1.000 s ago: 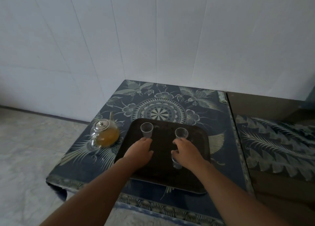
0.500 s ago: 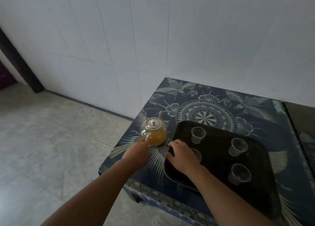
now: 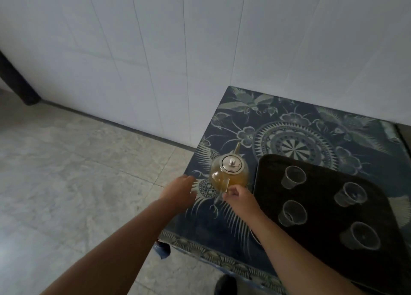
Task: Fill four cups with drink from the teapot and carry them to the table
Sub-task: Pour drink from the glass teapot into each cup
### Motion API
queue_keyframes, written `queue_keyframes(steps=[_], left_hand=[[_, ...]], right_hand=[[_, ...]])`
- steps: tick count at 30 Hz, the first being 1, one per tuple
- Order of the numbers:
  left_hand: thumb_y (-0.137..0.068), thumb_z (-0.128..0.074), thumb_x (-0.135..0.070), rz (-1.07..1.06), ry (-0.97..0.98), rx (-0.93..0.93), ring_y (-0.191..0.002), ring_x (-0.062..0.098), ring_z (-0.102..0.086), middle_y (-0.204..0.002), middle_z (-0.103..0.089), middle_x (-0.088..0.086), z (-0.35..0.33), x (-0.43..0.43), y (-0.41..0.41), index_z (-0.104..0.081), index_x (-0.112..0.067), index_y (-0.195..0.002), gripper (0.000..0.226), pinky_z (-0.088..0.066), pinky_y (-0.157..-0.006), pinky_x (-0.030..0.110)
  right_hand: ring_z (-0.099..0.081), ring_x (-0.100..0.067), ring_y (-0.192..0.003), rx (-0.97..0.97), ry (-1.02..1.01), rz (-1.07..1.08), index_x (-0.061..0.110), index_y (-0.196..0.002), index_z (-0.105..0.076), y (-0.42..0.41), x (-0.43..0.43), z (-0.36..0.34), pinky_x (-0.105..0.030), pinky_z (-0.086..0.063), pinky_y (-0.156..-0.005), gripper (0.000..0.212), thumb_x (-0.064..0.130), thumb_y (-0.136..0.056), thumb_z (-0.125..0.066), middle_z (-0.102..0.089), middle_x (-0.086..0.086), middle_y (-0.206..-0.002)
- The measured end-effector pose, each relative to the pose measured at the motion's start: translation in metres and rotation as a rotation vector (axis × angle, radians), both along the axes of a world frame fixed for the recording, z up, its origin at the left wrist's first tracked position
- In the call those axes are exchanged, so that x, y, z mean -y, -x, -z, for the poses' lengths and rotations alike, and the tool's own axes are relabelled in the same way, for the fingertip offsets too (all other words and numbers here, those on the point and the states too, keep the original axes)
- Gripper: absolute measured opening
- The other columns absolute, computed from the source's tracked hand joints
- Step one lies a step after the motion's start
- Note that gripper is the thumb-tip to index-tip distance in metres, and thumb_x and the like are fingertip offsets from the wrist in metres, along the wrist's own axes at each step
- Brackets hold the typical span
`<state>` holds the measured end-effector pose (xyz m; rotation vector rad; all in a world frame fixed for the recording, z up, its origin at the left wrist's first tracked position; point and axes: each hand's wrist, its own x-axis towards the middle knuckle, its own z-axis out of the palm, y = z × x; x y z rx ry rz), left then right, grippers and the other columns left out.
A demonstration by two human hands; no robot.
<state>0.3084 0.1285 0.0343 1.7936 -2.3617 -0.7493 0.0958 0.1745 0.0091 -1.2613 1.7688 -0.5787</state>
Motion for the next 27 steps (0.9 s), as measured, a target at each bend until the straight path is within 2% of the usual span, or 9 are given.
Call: queue_keyframes(steps=[2, 6, 9, 13, 15, 17, 20, 23, 27], left_hand=[[-0.096, -0.062, -0.018, -0.008, -0.008, -0.031, -0.112, 0.025, -0.067, -0.128, -0.069, 0.008, 0.007, 0.014, 0.004, -0.066, -0.015, -0.131, 0.036, -0.057, -0.098, 0.043], [-0.098, -0.064, -0.017, -0.060, -0.030, -0.088, -0.109, 0.020, -0.068, -0.124, -0.070, 0.007, 0.019, 0.040, 0.021, -0.068, -0.013, -0.127, 0.029, -0.059, -0.097, 0.041], [-0.100, -0.063, -0.019, -0.077, -0.040, -0.120, -0.098, 0.015, -0.067, -0.113, -0.072, 0.004, 0.027, 0.057, 0.039, -0.070, -0.013, -0.117, 0.019, -0.060, -0.090, 0.034], [-0.102, -0.060, -0.027, -0.094, -0.067, -0.232, -0.079, -0.001, -0.062, -0.098, -0.072, -0.006, 0.034, 0.080, 0.061, -0.072, -0.017, -0.109, 0.017, -0.049, -0.071, 0.016], [-0.103, -0.058, -0.029, -0.115, -0.102, -0.285, -0.079, -0.003, -0.063, -0.093, -0.070, -0.011, 0.035, 0.092, 0.069, -0.072, -0.019, -0.106, 0.017, -0.045, -0.067, 0.012], [-0.104, -0.056, -0.029, -0.124, -0.144, -0.314, -0.082, 0.007, -0.067, -0.093, -0.071, -0.008, 0.038, 0.107, 0.075, -0.071, -0.019, -0.106, 0.019, -0.047, -0.067, 0.016], [-0.104, -0.055, -0.029, -0.112, -0.202, -0.344, -0.085, 0.009, -0.066, -0.092, -0.069, -0.007, 0.044, 0.132, 0.084, -0.070, -0.018, -0.110, 0.019, -0.044, -0.065, 0.016], [-0.104, -0.056, -0.029, -0.049, -0.271, -0.372, -0.095, 0.019, -0.067, -0.099, -0.071, -0.001, 0.051, 0.153, 0.095, -0.071, -0.014, -0.119, 0.025, -0.053, -0.084, 0.033], [-0.103, -0.059, -0.028, 0.098, -0.359, -0.436, -0.086, 0.024, -0.069, -0.084, -0.069, -0.002, 0.061, 0.174, 0.109, -0.074, -0.011, -0.108, 0.024, -0.054, -0.084, 0.039]], right_hand=[[-0.062, -0.012, -0.105, 0.151, -0.020, 0.089, 0.023, -0.108, -0.063, -0.003, 0.009, 0.003, -0.022, -0.044, -0.075, 0.025, 0.040, -0.091, -0.065, -0.065, 0.009, -0.106], [-0.068, -0.015, -0.098, 0.350, -0.043, 0.186, 0.023, -0.099, -0.068, -0.006, 0.013, 0.012, -0.037, -0.054, -0.089, 0.021, 0.042, -0.092, -0.065, -0.073, 0.002, -0.099], [-0.069, -0.018, -0.096, 0.423, -0.052, 0.155, 0.021, -0.099, -0.071, -0.008, 0.007, 0.014, -0.038, -0.054, -0.089, 0.025, 0.044, -0.091, -0.065, -0.074, -0.002, -0.099], [-0.063, -0.038, -0.098, 0.436, -0.010, 0.129, 0.005, -0.100, -0.071, -0.009, 0.003, 0.017, -0.039, -0.051, -0.082, 0.040, 0.044, -0.092, -0.065, -0.068, -0.025, -0.102], [-0.067, -0.029, -0.100, 0.463, -0.058, 0.200, 0.013, -0.097, -0.075, -0.011, 0.005, 0.013, -0.043, -0.052, -0.089, 0.045, 0.055, -0.083, -0.066, -0.073, -0.014, -0.102], [-0.069, -0.017, -0.100, 0.537, -0.129, 0.268, 0.021, -0.094, -0.077, -0.013, 0.010, 0.010, -0.041, -0.052, -0.091, 0.045, 0.060, -0.075, -0.064, -0.076, -0.001, -0.102], [-0.072, -0.013, -0.098, 0.715, -0.198, 0.428, 0.017, -0.101, -0.074, -0.020, 0.015, 0.008, -0.043, -0.049, -0.097, 0.034, 0.047, -0.088, -0.065, -0.077, -0.004, -0.102], [-0.074, -0.016, -0.093, 0.797, -0.217, 0.607, 0.010, -0.107, -0.072, -0.027, 0.021, 0.005, -0.051, -0.049, -0.098, 0.043, 0.047, -0.090, -0.060, -0.077, -0.010, -0.101], [-0.073, -0.021, -0.078, 0.777, -0.236, 0.756, 0.000, -0.105, -0.070, -0.032, 0.032, 0.007, -0.034, -0.055, -0.072, 0.049, 0.046, -0.093, -0.058, -0.075, -0.015, -0.089]])
